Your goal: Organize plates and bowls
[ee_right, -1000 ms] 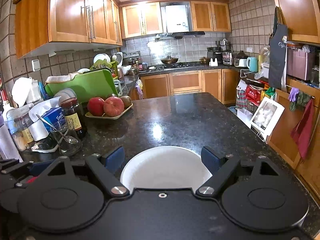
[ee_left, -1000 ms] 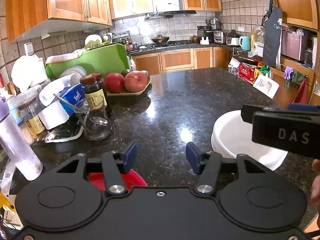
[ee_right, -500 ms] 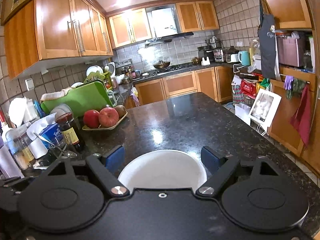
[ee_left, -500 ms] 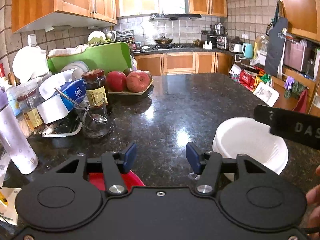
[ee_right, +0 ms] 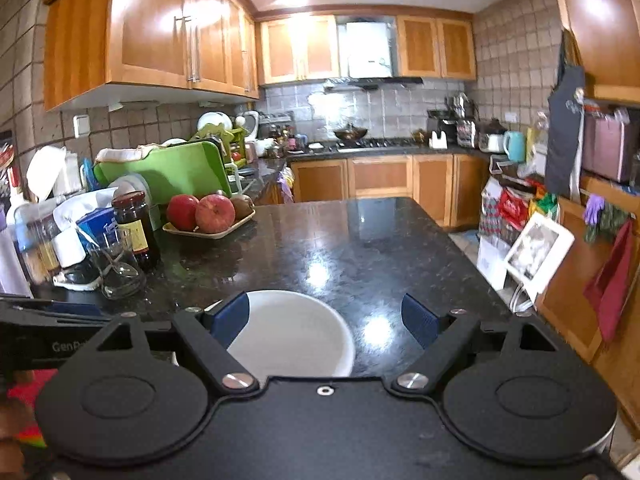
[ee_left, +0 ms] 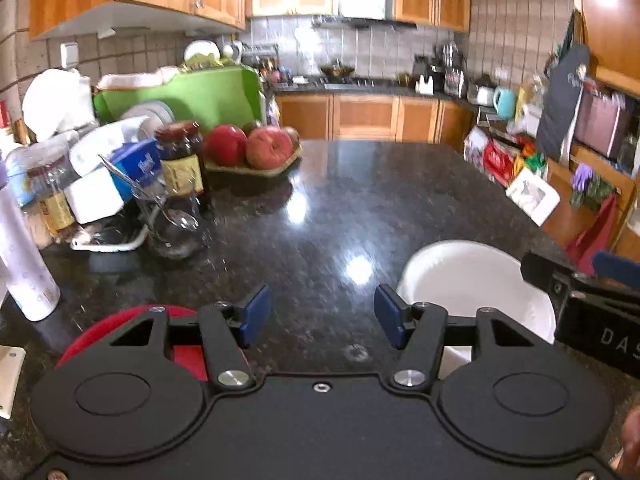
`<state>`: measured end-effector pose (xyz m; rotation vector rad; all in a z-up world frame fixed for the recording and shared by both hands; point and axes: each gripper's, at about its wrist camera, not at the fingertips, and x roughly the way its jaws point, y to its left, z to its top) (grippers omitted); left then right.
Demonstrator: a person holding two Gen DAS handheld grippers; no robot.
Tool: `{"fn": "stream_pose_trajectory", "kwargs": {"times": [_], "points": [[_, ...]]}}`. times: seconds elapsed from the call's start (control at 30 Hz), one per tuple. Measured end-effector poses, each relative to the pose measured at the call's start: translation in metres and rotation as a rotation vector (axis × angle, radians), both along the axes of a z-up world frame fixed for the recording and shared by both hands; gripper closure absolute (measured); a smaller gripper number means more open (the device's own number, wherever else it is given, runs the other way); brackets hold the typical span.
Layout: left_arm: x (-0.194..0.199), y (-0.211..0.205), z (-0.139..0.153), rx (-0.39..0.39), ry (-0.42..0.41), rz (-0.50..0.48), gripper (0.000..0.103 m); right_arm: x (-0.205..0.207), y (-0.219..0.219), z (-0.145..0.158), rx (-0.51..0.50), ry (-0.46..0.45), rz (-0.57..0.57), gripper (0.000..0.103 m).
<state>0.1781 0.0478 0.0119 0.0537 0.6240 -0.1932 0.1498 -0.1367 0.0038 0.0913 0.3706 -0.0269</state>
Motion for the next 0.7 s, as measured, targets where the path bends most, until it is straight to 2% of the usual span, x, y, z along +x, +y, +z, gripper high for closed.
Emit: {"fn": "stream_pose_trajectory", "kwargs": {"times": [0.13, 0.27, 0.33, 0.53, 0.7], "points": [[0.001, -0.006, -0.003, -0.032, 0.039, -0.008, 0.039, 0.002, -0.009, -0.005, -0.012, -0.026, 0.005, 0.015], [0.002, -0.010, -0.001, -0.050, 0.037, -0.048, 0.030, 0.008, -0.015, -0.009, 0.005, -0.008, 0.037, 0.015], [0.003, -0.014, 0.000, -0.055, 0.045, -0.065, 0.029, 0.010, -0.017, -0.011, 0.004, 0.003, 0.056, 0.015], [0.003, -0.032, -0.005, 0.010, 0.048, -0.047, 0.030, 0.015, -0.022, -0.017, 0.036, 0.045, 0.086, 0.018], [0.005, -0.041, -0.010, 0.023, 0.067, -0.028, 0.030, 0.029, -0.030, -0.021, 0.118, 0.124, 0.111, 0.029]]}}
